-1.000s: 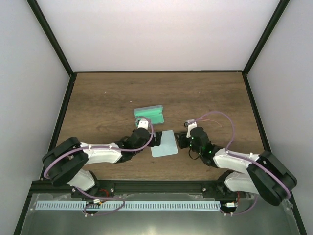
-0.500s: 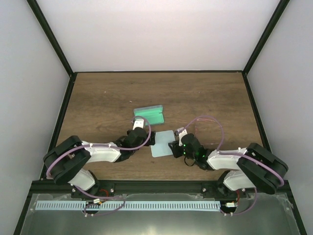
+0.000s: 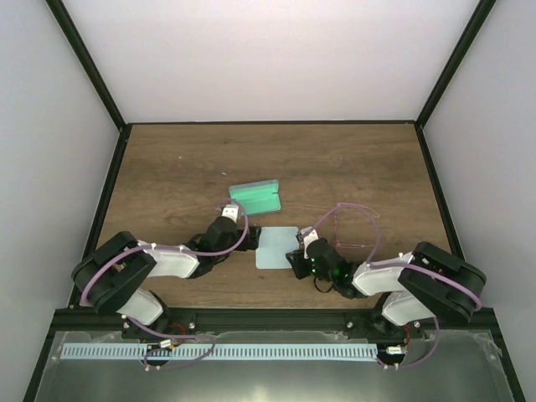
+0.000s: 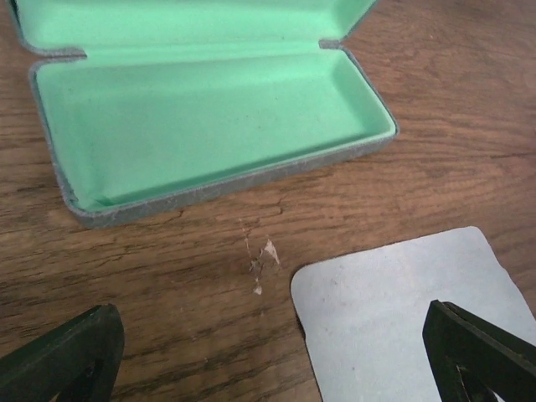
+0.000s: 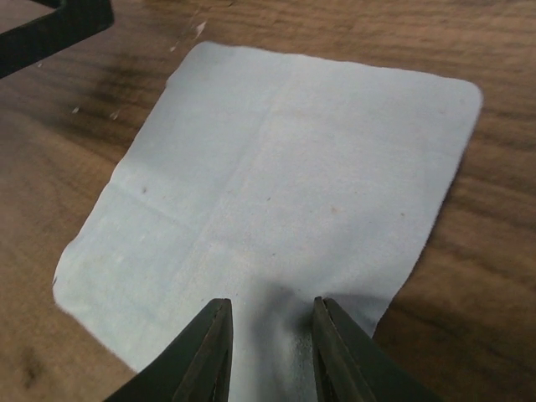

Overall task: Organize the sunglasses
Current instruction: Adjust the glasses cleaning cloth at the center of the board, then fold the glasses cleaning cloth at the center of the board.

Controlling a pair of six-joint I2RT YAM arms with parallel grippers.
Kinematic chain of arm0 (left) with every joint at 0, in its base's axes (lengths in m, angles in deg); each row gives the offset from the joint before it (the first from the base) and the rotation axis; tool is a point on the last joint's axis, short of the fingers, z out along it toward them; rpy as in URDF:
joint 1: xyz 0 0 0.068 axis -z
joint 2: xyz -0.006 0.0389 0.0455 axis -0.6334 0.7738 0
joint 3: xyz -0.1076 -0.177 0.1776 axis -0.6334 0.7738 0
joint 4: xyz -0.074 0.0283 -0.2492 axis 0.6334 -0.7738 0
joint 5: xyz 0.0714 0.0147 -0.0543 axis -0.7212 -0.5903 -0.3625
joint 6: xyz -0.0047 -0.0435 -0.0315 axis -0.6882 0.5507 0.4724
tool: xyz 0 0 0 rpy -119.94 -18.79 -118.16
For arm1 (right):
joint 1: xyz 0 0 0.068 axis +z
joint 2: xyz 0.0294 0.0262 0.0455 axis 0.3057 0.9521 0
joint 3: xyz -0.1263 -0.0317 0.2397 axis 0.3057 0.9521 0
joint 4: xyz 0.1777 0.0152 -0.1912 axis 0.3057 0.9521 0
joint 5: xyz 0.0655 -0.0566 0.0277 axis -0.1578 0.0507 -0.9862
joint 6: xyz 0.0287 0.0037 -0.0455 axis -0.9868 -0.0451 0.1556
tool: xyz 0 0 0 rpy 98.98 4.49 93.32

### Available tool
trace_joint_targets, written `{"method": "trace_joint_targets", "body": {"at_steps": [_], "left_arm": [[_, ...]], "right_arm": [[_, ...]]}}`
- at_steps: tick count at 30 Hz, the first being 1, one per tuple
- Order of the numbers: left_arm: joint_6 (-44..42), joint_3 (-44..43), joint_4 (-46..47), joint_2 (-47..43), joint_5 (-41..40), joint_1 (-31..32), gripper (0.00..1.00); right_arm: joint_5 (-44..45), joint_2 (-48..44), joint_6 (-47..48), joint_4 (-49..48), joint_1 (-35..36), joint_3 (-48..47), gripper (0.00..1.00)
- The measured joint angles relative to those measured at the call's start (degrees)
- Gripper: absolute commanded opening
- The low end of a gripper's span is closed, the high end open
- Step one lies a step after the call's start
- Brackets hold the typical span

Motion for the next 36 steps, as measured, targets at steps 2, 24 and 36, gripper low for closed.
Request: {"method": "trace_joint_targets", "body": {"at_steps": [2, 24, 36], "left_arm": [[-1.0, 1.3, 2.1, 0.0, 3.0, -1.2, 1.0], [-16.6, 4.1, 15.1, 0.5, 12.3, -1.7, 0.87], [-24.0, 5.4, 20.2, 3.0, 19.0, -2.3, 0.65]], "right_arm": [[0.7, -0.6, -0.5, 0.1, 1.6, 0.4, 0.28], [18.6, -18.1, 0.3, 9.4, 3.0, -2.4, 0.61], [13.2, -29.1, 6.9, 6.6, -5.4, -0.9, 0.64]]}}
